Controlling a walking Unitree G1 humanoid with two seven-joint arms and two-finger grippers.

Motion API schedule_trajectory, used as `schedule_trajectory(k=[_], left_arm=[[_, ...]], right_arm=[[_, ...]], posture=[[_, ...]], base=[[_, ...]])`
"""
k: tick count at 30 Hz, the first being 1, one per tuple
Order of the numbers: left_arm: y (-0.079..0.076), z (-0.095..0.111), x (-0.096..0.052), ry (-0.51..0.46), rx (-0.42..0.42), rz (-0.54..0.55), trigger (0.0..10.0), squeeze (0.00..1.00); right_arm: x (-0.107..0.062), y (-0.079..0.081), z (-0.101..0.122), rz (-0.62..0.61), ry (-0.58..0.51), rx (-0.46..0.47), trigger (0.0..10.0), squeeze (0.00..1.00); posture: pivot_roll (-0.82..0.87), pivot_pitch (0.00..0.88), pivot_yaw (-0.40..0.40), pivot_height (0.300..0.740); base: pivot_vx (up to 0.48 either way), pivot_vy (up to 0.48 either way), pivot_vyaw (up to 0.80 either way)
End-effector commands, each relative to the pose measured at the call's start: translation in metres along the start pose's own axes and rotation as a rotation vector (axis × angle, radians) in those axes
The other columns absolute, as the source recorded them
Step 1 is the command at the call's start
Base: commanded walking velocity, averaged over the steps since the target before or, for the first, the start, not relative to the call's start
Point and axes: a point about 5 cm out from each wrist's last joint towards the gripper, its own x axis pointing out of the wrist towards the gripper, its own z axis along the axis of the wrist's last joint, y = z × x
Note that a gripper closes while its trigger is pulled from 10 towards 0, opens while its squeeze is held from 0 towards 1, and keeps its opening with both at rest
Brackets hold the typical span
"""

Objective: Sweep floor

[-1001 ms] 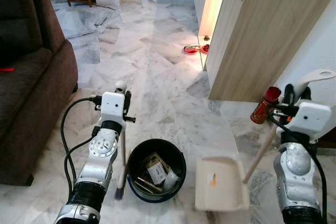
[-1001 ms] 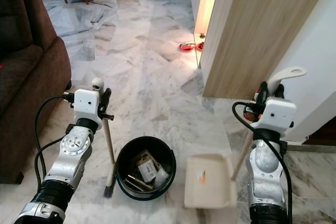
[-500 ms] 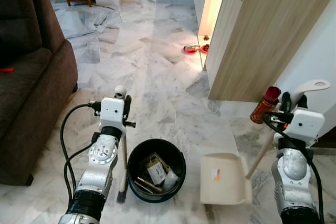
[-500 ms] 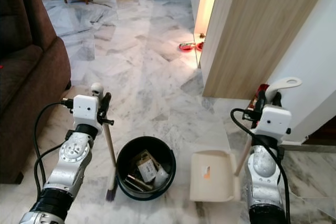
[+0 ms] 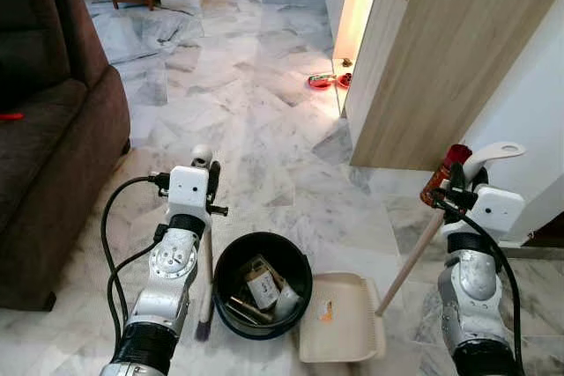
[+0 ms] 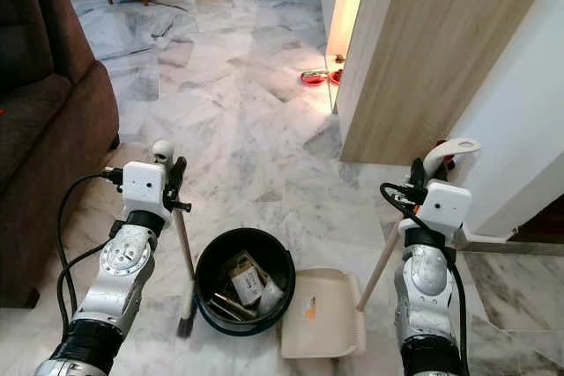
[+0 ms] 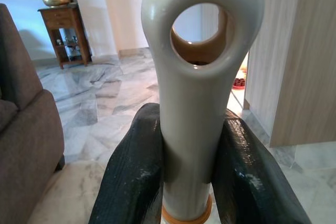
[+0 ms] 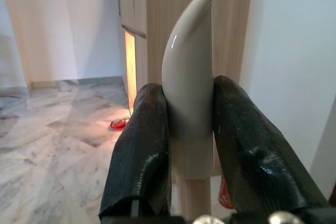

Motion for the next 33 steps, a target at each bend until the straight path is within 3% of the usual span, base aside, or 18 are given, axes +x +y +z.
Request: schedule_trajectory(k=[1,33], left_arm=[[-0.0005,0.0122,0.0033,-0.056,0.000,0.001,10.0,0.00],[-0.0058,0.0143,0.0054,-0.075,0.002,-0.026,10.0,0.00]], right_arm=[[0.0068,-0.0026,0.0087,-0.009,-0.051,0.012,10.0,0.00],[0.0025,0.0053,0.0050,-0.002,-0.040,0.065,10.0,0.00]], posture=[[0.12,0.083,-0.064,0.740],[0.10,0.025,-0.052,0.740]], base=[[0.000,0.000,0.00],[-0.024,0.000,0.00]])
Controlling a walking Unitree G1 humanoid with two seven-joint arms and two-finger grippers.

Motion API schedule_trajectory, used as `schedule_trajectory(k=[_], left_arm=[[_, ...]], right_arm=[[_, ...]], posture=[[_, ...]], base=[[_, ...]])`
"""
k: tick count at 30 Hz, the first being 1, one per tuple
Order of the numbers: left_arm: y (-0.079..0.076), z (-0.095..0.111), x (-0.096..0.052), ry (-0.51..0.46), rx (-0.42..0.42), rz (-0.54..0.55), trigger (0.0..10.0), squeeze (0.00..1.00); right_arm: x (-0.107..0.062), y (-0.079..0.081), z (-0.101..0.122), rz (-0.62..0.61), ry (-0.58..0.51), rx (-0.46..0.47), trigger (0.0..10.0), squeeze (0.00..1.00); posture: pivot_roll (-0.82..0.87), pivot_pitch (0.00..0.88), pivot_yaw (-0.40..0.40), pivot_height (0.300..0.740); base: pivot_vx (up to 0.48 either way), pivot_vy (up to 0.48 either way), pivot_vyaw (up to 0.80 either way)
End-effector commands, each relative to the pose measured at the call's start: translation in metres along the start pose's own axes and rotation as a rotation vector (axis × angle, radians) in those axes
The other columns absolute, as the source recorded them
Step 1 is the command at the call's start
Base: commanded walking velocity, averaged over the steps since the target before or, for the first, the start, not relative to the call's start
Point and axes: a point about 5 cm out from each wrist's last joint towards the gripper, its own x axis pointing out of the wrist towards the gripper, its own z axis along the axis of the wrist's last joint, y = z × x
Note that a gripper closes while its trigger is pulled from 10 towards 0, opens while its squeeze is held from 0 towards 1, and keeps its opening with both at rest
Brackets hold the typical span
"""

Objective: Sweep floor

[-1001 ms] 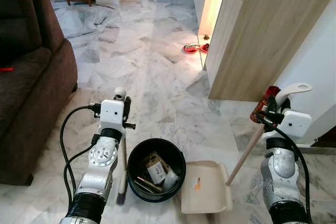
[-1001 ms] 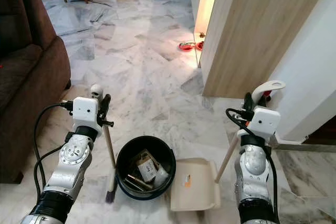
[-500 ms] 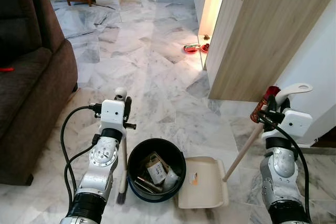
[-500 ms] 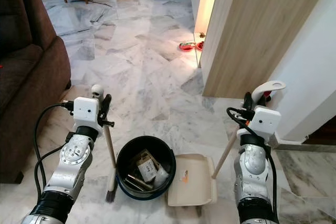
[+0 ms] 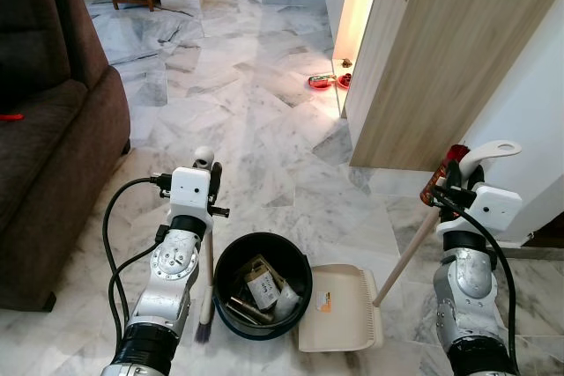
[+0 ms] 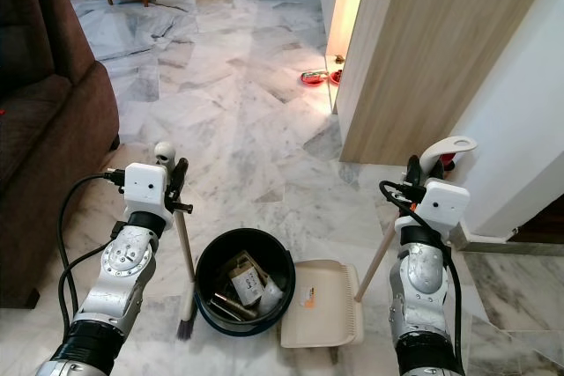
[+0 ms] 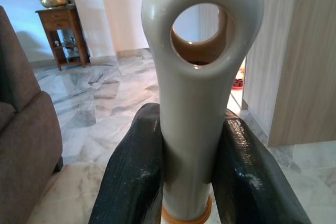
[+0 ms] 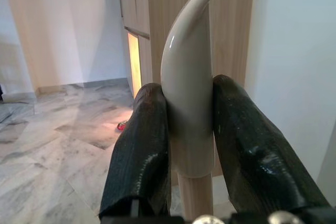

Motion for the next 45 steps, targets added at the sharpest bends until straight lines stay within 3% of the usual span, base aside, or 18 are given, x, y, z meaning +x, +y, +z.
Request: schedule_trajectory(k=[1,45], left_arm=[[-0.0034,0.0140,0.0053,-0.072,0.003,-0.018,10.0,0.00],[-0.0012,0.0144,0.0054,-0.069,0.004,0.008,10.0,0.00]], right_arm=[[0.0027,0.0006,0.0062,-0.003,-0.042,0.019,10.0,0.00],[0.0096,0.0049,0.0075,0.029,-0.035,0.032,10.0,0.00]], posture=[[0.10,0.024,-0.052,0.740],[0.10,0.083,-0.068,0.740]], base=[[-0.266,0.000,0.00],[-0.283,0.000,0.00]])
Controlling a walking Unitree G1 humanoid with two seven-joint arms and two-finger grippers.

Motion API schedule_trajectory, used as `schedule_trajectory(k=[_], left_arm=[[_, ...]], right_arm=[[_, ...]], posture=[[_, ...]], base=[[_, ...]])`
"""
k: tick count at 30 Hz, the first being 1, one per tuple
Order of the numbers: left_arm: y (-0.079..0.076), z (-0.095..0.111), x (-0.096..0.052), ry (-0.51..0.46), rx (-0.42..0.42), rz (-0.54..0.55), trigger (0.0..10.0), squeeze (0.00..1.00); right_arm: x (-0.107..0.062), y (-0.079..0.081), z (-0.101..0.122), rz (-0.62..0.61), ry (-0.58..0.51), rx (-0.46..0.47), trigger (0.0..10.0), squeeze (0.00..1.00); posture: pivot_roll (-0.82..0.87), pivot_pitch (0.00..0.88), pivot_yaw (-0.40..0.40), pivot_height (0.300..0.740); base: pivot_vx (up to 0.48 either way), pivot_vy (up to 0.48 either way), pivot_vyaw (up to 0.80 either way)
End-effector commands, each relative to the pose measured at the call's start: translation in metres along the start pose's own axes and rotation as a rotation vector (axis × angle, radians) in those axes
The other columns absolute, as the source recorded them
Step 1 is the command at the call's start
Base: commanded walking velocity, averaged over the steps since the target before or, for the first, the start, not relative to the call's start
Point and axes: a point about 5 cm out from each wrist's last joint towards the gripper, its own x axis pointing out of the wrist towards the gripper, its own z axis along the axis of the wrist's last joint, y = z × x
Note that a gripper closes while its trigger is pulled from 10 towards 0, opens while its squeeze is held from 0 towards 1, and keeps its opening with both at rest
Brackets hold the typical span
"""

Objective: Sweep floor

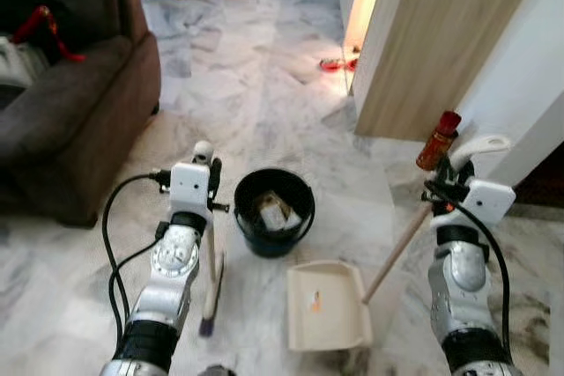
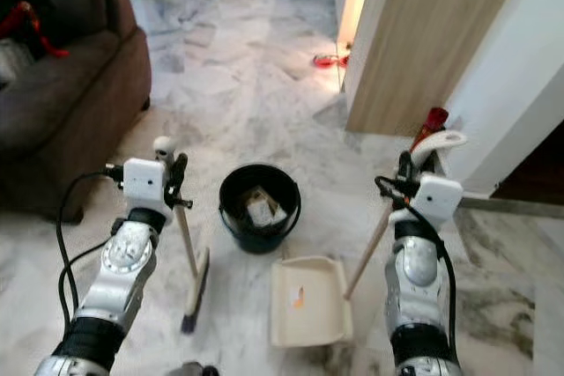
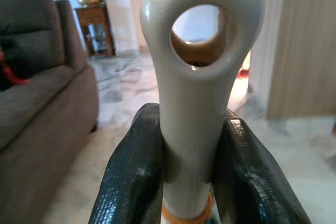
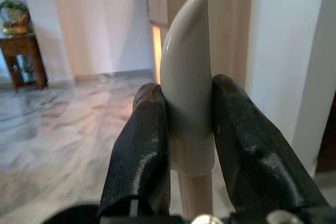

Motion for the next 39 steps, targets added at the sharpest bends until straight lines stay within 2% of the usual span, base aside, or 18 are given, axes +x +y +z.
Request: schedule_trajectory(k=[1,5,19,34,39], left_arm=[[-0.0038,0.0105,0.0027,-0.053,0.002,-0.007,10.0,0.00],[-0.0045,0.0105,0.0027,-0.051,0.000,-0.007,10.0,0.00],[-0.0063,0.0126,0.0074,-0.060,-0.016,-0.009,10.0,0.00],[-0.0048,0.0128,0.0081,-0.061,-0.008,-0.008,10.0,0.00],[-0.0013,0.0114,0.0086,-0.049,0.033,0.008,10.0,0.00]], right_arm=[[0.0019,-0.0063,0.0063,-0.020,-0.038,0.003,10.0,0.00],[0.0012,-0.0047,0.0048,-0.016,-0.030,0.007,10.0,0.00],[0.0016,-0.0018,-0.0005,-0.018,0.014,-0.003,10.0,0.00],[0.0025,0.0003,-0.0019,-0.022,0.030,0.000,10.0,0.00],[0.0023,0.0010,-0.0023,-0.025,0.032,-0.003,10.0,0.00]], posture=[[0.10,0.083,-0.068,0.740],[0.10,0.085,-0.071,0.740],[0.09,0.091,-0.072,0.740],[0.10,0.086,-0.073,0.740],[0.10,0.080,-0.071,0.740]], base=[[-0.285,0.000,0.00],[-0.265,0.000,0.00],[0.000,0.000,0.00],[0.000,0.000,-0.78],[0.000,0.000,-0.80]])
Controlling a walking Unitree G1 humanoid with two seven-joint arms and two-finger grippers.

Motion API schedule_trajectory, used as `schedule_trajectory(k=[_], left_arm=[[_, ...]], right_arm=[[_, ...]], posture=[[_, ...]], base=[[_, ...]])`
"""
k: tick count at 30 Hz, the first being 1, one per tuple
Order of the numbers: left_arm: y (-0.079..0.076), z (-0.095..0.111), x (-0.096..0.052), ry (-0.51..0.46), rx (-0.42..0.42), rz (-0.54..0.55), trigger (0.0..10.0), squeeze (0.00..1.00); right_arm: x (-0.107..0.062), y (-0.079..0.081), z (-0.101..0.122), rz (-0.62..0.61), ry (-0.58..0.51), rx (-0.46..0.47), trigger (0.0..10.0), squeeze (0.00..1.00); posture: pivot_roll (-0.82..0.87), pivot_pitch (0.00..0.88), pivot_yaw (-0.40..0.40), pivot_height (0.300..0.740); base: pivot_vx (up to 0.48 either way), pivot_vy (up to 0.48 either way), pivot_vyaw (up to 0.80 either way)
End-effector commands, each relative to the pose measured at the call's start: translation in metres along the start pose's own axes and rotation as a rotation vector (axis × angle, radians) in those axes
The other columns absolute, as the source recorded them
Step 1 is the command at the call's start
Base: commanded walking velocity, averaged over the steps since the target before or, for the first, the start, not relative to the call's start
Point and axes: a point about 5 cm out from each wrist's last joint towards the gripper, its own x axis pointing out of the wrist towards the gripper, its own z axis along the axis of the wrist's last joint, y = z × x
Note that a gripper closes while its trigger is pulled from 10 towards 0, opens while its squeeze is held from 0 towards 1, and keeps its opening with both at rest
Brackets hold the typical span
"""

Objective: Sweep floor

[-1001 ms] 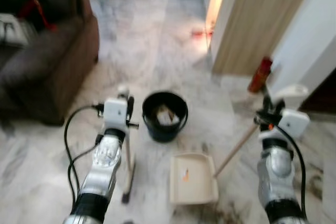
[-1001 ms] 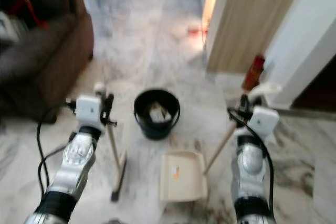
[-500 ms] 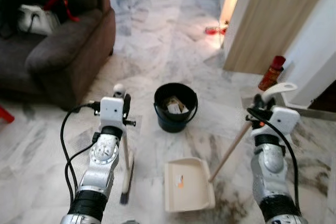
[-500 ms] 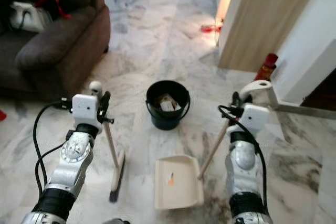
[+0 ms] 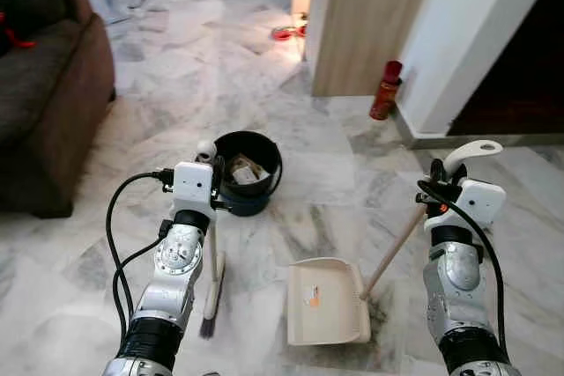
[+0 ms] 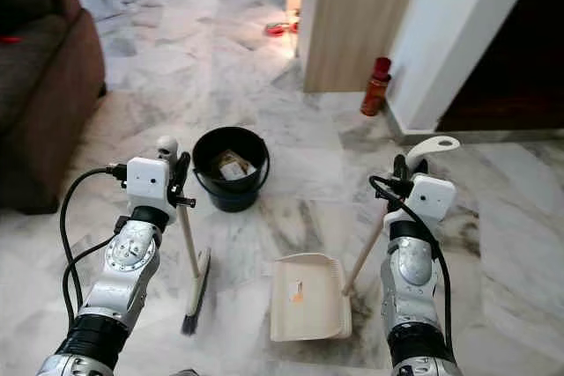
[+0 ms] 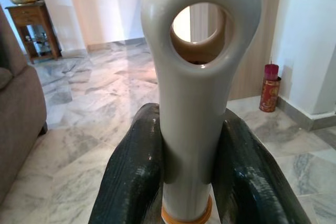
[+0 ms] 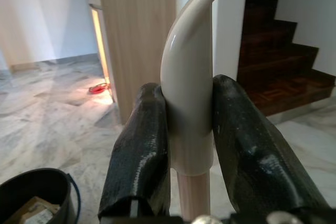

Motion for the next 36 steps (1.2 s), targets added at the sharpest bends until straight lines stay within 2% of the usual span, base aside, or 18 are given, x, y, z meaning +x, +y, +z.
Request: schedule_trajectory(k=[1,10,20,25,36], left_arm=[[0.0031,0.0092,0.0055,-0.042,0.039,0.008,10.0,0.00],[0.0020,0.0087,0.0063,-0.038,0.023,0.013,10.0,0.00],[0.0004,0.0069,0.0093,-0.031,0.021,0.005,10.0,0.00],[-0.0025,0.0050,0.0091,-0.034,0.020,-0.006,10.0,0.00],[0.0072,0.0058,0.0104,-0.037,0.025,0.026,10.0,0.00]], right_arm=[[0.0034,-0.0006,0.0048,-0.004,-0.018,-0.001,10.0,0.00],[0.0037,-0.0008,0.0048,0.000,-0.019,-0.010,10.0,0.00],[0.0055,0.0004,0.0063,-0.002,-0.027,-0.007,10.0,0.00],[0.0019,-0.0050,0.0052,-0.013,-0.034,-0.012,10.0,0.00],[0.0022,-0.0036,0.0051,-0.015,-0.032,-0.013,10.0,0.00]], posture=[[0.10,0.079,-0.071,0.740],[0.09,0.063,-0.070,0.740],[0.09,0.035,-0.064,0.740],[0.09,0.023,-0.065,0.740],[0.09,0.049,-0.069,0.740]], base=[[0.000,0.000,-0.80],[0.000,-0.279,-0.80],[0.000,0.000,-0.80],[0.000,0.000,-0.80],[0.000,0.000,-0.80]])
